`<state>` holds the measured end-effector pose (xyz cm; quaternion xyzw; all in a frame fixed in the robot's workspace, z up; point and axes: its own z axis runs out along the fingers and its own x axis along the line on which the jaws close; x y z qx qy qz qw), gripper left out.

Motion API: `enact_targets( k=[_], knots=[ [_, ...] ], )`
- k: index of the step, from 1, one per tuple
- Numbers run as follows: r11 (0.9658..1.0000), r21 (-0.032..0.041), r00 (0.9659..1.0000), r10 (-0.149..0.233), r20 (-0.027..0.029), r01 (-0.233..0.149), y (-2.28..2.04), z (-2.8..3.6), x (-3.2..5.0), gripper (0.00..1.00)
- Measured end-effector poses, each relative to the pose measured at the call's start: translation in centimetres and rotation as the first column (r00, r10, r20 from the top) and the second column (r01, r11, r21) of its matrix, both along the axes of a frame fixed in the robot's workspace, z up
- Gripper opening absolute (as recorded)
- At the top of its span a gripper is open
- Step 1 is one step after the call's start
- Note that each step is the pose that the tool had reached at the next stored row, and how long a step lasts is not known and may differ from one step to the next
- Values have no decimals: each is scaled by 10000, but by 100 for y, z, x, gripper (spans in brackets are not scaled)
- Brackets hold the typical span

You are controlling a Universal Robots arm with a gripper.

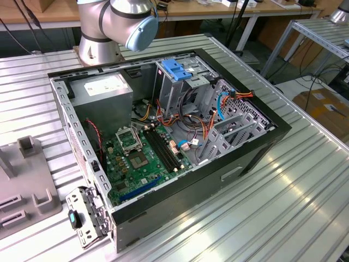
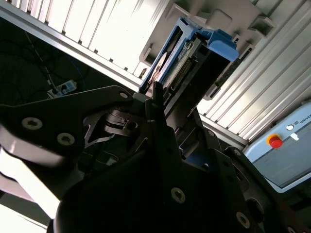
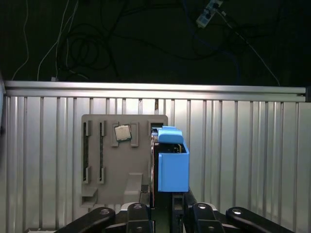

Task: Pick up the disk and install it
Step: 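Pick up the disk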

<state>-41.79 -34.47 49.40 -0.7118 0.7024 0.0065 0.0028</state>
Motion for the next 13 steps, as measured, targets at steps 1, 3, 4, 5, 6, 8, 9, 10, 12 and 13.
enact_targets(
  k=[1,3,4,5,6,8,9,10,12,13],
  knots=[
    [10000,0,10000,0,0,0,0,0,0,35],
    [10000,0,10000,0,0,0,0,1,0,35],
    [10000,0,10000,0,0,0,0,1,0,35],
    [10000,0,10000,0,0,0,0,1,0,35],
    [10000,0,10000,0,1,0,0,2,0,35],
    [10000,0,10000,0,1,0,0,3,0,35],
    [10000,0,10000,0,1,0,0,3,0,35],
    [10000,1,10000,-1,1,1,0,2,3,35],
    [10000,0,10000,0,0,0,0,3,18,35],
    [10000,0,10000,0,0,0,0,3,29,35]
  ],
)
